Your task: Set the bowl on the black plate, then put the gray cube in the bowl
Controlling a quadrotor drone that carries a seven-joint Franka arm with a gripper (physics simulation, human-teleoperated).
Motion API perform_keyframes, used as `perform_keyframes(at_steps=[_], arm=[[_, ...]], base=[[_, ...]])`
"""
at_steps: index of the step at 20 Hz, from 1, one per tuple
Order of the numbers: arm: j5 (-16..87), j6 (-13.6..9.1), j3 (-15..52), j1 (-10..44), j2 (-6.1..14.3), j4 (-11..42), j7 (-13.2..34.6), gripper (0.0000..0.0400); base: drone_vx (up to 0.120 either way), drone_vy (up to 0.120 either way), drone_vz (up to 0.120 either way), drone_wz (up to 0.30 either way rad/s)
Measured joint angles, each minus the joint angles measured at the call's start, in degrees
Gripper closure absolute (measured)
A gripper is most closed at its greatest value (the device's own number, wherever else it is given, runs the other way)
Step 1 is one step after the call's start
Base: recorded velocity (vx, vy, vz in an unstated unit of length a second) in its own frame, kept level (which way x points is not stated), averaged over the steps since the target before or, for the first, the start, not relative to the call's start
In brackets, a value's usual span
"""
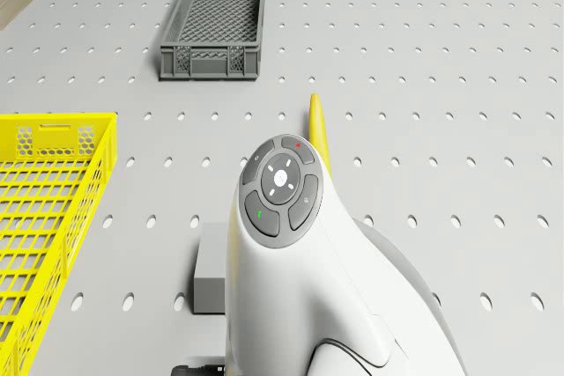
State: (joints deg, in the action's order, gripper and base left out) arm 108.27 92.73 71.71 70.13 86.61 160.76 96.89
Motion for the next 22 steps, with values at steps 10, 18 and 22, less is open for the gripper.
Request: perform_keyframes(at_steps=[10,18,22], arm=[[-0.1,0.1,0.0,0.1,0.1,0.0,0.0,0.03],[-0.1,0.2,0.0,0.1,0.3,0.0,0.1,0.03],[-0.1,0.3,0.0,0.1,0.3,0.0,0.1,0.03]], base=[[-0.12,0.12,0.0,0.0],[-0.12,0.12,0.0,0.0],[-0.12,0.12,0.0,0.0]])
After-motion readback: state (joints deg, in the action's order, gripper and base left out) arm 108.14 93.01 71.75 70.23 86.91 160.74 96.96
